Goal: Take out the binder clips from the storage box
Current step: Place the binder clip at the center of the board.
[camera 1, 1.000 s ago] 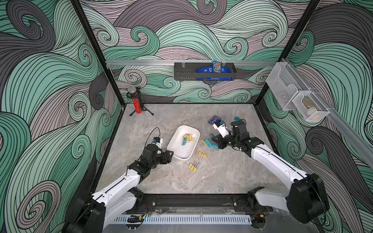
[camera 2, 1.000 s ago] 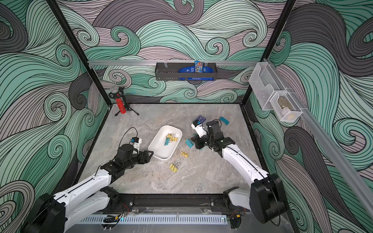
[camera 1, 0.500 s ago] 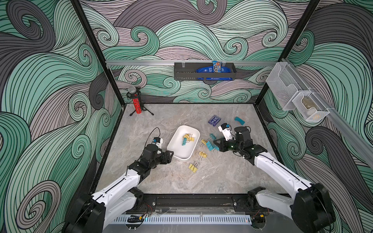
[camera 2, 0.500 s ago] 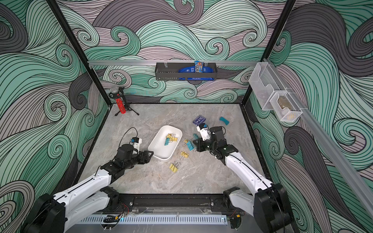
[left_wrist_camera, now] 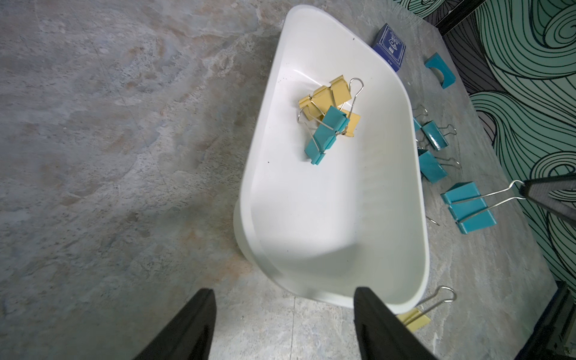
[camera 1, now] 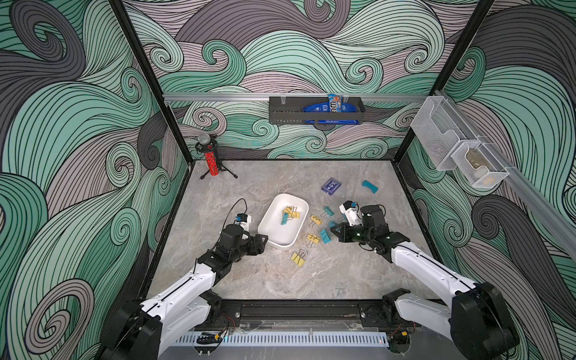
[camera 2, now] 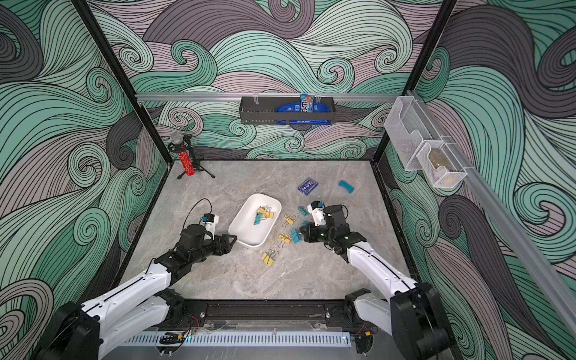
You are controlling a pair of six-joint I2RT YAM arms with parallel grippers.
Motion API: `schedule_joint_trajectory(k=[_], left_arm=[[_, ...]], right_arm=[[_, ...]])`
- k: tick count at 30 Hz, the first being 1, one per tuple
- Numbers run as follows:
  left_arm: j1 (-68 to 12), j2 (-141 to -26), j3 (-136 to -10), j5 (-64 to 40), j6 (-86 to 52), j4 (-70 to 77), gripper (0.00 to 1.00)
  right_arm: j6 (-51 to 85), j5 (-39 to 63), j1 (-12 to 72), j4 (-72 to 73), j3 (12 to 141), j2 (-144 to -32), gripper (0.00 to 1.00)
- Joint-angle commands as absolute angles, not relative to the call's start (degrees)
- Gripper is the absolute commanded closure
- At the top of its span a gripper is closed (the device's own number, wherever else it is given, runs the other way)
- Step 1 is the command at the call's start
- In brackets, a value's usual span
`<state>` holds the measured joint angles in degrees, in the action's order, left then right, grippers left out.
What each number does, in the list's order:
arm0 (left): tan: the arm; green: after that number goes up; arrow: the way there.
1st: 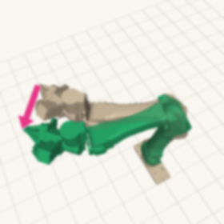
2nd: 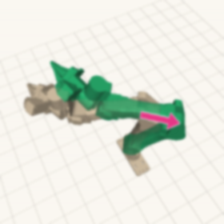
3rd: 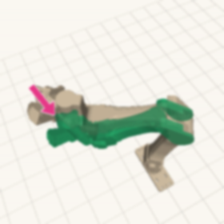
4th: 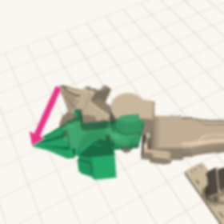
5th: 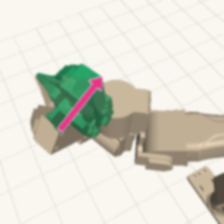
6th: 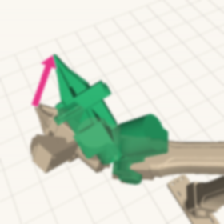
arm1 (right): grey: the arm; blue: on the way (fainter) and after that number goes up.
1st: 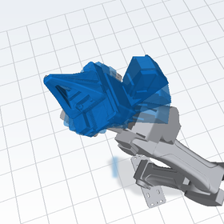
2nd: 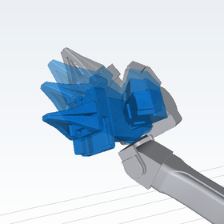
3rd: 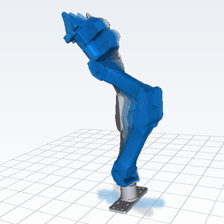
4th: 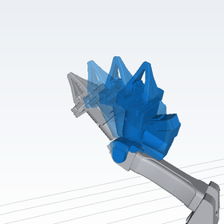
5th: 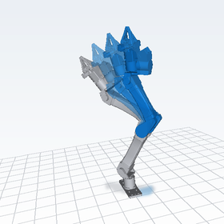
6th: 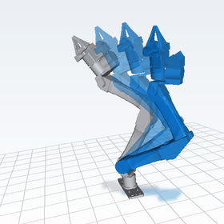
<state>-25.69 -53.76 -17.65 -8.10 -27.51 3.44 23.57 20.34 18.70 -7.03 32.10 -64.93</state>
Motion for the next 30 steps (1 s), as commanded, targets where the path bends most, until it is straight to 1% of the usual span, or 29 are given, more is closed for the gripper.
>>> schedule_joint_trajectory(k=[1, 27, 30], left_arm=[[-26.0, -53.3, -17.7, -8.5, -26.9, 3.8, 0.27], [-26.0, -54.2, -18.5, -8.2, -26.8, 3.1, 0.27], [-26.0, -54.1, -18.7, -7.8, -26.6, 2.6, 0.27]], right_arm=[[24.6, 21.7, 17.7, -5.2, 31.5, -65.3, 1.00], [22.9, 24.5, 15.1, -1.2, 27.1, -70.5, 1.00], [22.9, 23.9, 14.8, -1.2, 26.7, -70.1, 0.97]])
